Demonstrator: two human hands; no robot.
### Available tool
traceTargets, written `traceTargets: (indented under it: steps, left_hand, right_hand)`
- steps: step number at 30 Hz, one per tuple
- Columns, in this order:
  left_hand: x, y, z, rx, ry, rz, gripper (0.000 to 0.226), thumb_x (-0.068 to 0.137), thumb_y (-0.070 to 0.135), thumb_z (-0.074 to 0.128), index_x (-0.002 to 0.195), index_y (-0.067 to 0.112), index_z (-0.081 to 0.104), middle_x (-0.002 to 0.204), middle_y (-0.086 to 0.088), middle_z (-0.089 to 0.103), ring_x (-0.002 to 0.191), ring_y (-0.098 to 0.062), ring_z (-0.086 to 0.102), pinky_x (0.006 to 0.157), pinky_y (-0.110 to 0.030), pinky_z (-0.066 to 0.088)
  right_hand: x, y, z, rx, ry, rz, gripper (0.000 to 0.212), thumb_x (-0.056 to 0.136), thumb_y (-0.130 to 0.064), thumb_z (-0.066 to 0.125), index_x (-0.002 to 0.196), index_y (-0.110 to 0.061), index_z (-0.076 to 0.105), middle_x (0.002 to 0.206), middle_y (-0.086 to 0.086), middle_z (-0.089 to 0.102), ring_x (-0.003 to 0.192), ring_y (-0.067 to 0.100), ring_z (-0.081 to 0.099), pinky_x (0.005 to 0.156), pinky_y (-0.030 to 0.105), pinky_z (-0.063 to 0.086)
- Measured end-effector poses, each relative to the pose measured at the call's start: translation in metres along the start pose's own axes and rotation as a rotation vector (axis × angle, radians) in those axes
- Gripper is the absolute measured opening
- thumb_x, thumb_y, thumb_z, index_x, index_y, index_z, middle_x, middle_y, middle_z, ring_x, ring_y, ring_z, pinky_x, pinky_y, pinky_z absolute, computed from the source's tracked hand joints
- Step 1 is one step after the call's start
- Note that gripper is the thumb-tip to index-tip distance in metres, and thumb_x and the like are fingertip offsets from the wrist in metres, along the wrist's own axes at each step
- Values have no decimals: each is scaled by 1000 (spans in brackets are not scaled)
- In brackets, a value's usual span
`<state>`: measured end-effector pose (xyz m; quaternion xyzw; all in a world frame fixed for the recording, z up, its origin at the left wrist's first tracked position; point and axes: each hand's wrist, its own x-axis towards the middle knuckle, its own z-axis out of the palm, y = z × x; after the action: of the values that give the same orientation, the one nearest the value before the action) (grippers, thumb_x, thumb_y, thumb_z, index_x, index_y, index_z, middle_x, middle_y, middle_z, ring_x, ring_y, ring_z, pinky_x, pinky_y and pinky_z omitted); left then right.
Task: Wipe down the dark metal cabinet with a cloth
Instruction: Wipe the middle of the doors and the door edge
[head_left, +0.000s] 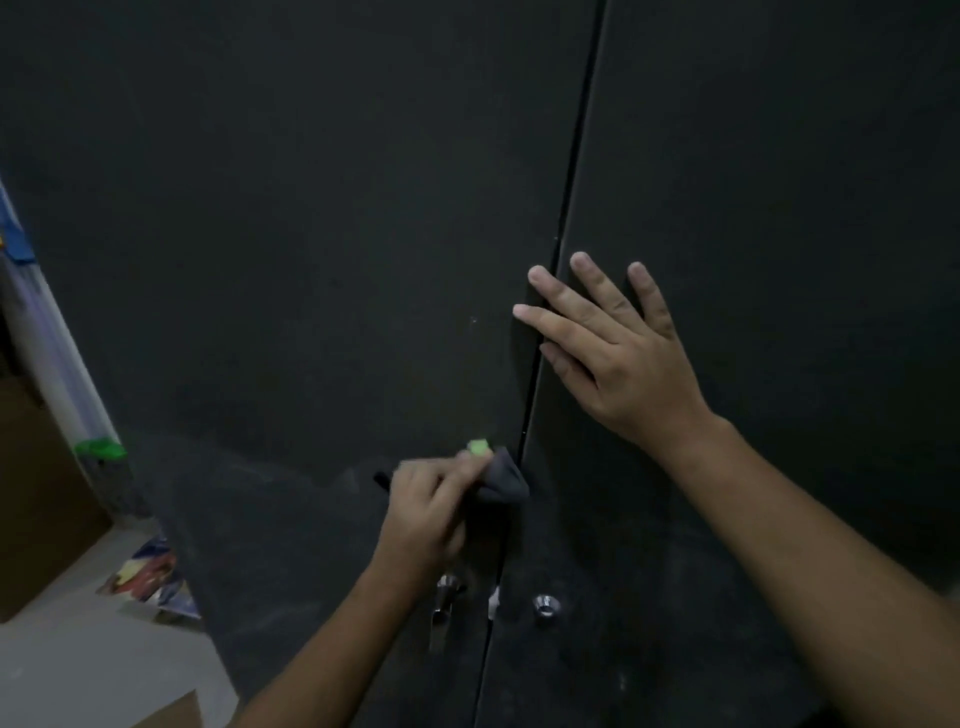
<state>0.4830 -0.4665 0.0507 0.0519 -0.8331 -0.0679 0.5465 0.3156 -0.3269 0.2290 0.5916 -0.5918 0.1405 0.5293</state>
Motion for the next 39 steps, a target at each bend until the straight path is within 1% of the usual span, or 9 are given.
traceTargets:
  steps: [5,8,11,14,19,23,28,33,39]
  left_hand:
    - [104,16,-34,13,494,-281,45,89,8,65,133,3,57,103,-11,58,98,-14,47,93,-18,35]
    - [146,28,-38,-16,604,-325,50,90,18,72,135,5,56,104,-5,55,99,-11,47,91,-16,39]
    - [138,33,-27,52,458,-118,51,87,8,70,136,5,55,106,-12,60,96,-20,51,91,-22,39]
    - [100,24,-14,132,193,132,61,89,12,70,144,17,45,126,-8,54,97,-23,57,89,-32,44]
    - [54,3,-24,254,-93,358,58,95,13,61,147,25,40,134,-3,48,96,-18,51,71,-39,50]
    - [83,-9,-48,122,39,176,64,90,7,64,147,24,41,119,-12,59,96,-24,56,80,-42,48]
    - [126,13,-57,-31,344,-180,51,84,2,66,134,7,59,108,-13,59,98,-16,47,91,-15,36]
    - [94,37,-16,-107,180,0,55,79,1,75,132,7,60,133,-13,57,117,-20,53,102,-28,38]
    - [29,69,43,-165,-70,4,65,77,11,70,138,21,50,129,-5,47,109,-22,49,98,-26,42]
  right_hand:
    - [-2,-3,4,14,43,14,41,102,-25,54,143,-26,54,155,-4,41,148,20,32,120,49,20]
    - [-4,-6,2,93,38,32,50,92,-14,57,142,-19,55,155,1,42,148,22,32,122,51,17]
    - [-5,-6,-2,181,37,53,55,75,-5,57,130,-9,64,153,10,43,147,25,34,121,52,19]
    - [-9,-5,-2,229,87,89,36,70,2,57,104,-4,68,149,15,47,144,29,39,121,48,25]
    - [-9,-6,-2,194,105,130,41,75,4,54,113,-4,68,147,15,49,143,29,41,120,46,29]
    - [-19,-9,-10,212,39,149,44,77,1,53,119,-6,66,152,10,44,146,24,36,121,46,25]
    - [-72,-8,-18,169,-11,338,57,81,2,53,136,-11,56,156,5,40,149,22,30,122,47,21]
    - [-138,7,-30,-25,-125,538,57,97,-29,56,151,-28,37,162,-1,28,153,22,19,121,59,12]
    - [-173,28,-47,-31,-222,653,56,98,-43,48,152,-35,34,165,-6,19,155,20,7,118,66,5]
